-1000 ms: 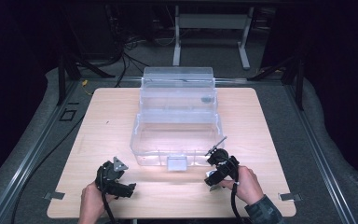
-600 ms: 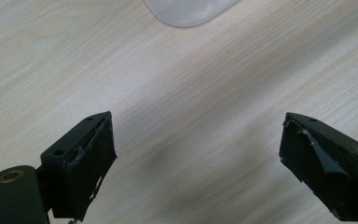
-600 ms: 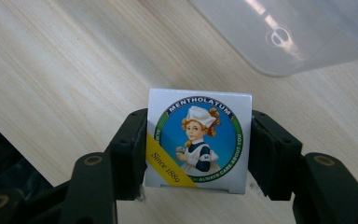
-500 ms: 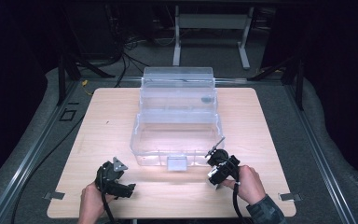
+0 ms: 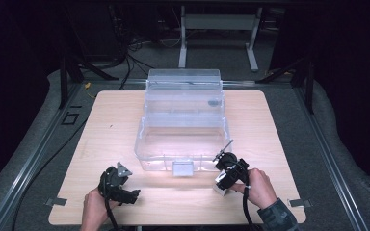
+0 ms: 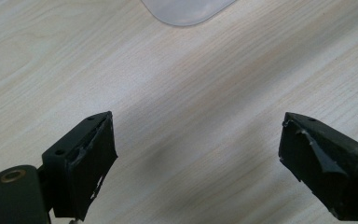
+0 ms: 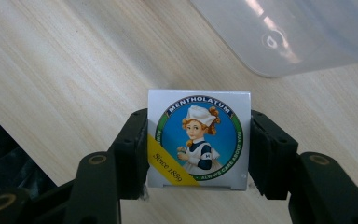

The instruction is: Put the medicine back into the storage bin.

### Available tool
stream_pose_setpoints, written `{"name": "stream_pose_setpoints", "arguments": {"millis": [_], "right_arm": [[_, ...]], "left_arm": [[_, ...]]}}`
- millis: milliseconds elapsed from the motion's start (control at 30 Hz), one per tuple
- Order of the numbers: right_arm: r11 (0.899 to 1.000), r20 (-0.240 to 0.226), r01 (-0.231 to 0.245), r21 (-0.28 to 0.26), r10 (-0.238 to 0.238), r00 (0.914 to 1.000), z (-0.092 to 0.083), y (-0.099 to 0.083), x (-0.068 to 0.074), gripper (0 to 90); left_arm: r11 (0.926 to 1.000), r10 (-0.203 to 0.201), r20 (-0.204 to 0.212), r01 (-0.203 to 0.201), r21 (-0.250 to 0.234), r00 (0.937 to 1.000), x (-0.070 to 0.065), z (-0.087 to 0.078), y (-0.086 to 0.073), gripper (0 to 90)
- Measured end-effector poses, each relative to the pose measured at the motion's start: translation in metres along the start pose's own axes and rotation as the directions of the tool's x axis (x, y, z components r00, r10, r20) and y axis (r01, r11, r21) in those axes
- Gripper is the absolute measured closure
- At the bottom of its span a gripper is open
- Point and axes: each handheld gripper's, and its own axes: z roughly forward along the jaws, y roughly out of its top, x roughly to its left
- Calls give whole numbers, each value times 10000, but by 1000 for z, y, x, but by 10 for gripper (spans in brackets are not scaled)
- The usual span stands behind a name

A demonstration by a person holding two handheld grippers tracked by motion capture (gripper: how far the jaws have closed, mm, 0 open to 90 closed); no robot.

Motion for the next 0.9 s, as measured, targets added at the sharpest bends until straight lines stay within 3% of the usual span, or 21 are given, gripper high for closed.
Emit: {"name": "stream_pose_setpoints", "arguments": {"millis": [367, 467, 533, 600, 700, 800, 900], "right_arm": [[9999, 5, 142, 41, -142, 9999, -12, -2, -7, 458], [9999, -172, 123, -19, -124, 9998, -13, -3, -11, 458], [9995, 246, 157, 278, -164, 9996, -16, -3, -13, 458], [9999, -67, 75, 69, -74, 10000, -17, -5, -15, 458], [9998, 115, 95, 174, -97, 9999, -20, -6, -17, 458], [9995, 10, 18, 311, -18, 10000, -24, -7, -21, 458], [9998, 218, -11, 184, 7, 9998, -28, -10, -24, 459]], "left_arm": [[10000, 25, -18, -25, -18, 10000, -1, 1, 0, 107], [10000, 9, -5, -9, -18, 10000, -1, 1, 0, 107], [10000, 20, -22, -20, -9, 10000, -1, 2, 0, 107], [10000, 32, -13, -32, -2, 10000, 0, 2, 0, 108], [10000, 26, -9, -26, 5, 10000, 0, 2, 0, 107], [10000, 38, -5, -38, 3, 10000, 0, 2, 0, 107], [10000, -4, -14, 4, 0, 10000, 0, 2, -1, 107]]}}
